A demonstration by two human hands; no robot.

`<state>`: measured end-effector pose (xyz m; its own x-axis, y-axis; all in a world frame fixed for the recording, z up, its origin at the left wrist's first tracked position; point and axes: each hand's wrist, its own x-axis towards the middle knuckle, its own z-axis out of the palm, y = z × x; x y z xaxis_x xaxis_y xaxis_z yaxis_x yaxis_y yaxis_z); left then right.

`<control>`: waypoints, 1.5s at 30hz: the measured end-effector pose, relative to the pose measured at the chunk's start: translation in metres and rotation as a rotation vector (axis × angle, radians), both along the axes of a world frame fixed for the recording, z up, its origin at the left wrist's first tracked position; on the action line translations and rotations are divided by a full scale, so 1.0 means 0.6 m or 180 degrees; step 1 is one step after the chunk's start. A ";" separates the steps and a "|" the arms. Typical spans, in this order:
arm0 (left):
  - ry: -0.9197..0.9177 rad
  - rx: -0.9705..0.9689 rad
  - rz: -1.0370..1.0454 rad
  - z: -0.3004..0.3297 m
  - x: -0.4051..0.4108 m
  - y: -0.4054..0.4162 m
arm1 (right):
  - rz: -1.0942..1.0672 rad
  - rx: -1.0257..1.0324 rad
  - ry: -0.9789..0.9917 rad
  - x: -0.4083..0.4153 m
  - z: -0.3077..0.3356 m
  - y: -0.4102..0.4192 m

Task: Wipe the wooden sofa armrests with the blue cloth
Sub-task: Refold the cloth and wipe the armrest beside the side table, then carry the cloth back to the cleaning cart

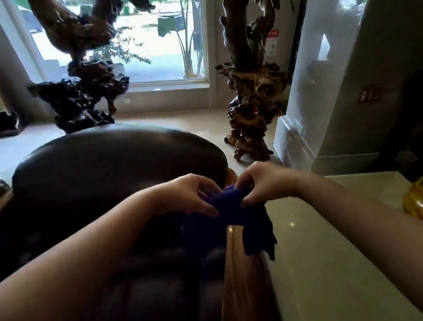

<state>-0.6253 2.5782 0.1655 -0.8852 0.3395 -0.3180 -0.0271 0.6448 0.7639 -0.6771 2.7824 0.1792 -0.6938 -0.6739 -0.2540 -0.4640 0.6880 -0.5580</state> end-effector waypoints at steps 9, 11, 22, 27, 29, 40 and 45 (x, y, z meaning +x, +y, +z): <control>0.0127 -0.0037 0.0709 0.130 0.223 -0.160 | 0.0717 0.0018 0.0257 0.152 0.132 -0.188; 0.0109 -0.0087 0.0881 0.143 0.280 -0.214 | 0.0903 0.0022 0.0392 0.194 0.143 -0.252; 0.0021 -0.0184 0.1966 0.171 0.631 -0.548 | 0.2059 -0.0120 0.0461 0.458 0.152 -0.660; -0.0086 -0.0241 0.2509 0.150 0.798 -0.683 | 0.2644 -0.0092 0.0323 0.585 0.131 -0.850; -0.0155 -0.0172 0.2713 0.144 0.844 -0.731 | 0.2845 -0.0036 0.0368 0.620 0.126 -0.918; -0.0113 0.0173 0.3652 0.099 0.966 -1.013 | 0.3648 0.0012 0.0242 0.705 0.106 -1.285; -0.0097 0.0192 0.4143 0.090 1.012 -1.139 | 0.4025 0.0140 0.0111 0.750 0.104 -1.464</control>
<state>-0.0181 1.8947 0.2198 -0.5663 -0.7424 -0.3581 -0.6199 0.0973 0.7787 -0.2269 1.9040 0.2418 0.4199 -0.8608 -0.2877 -0.8232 -0.2277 -0.5202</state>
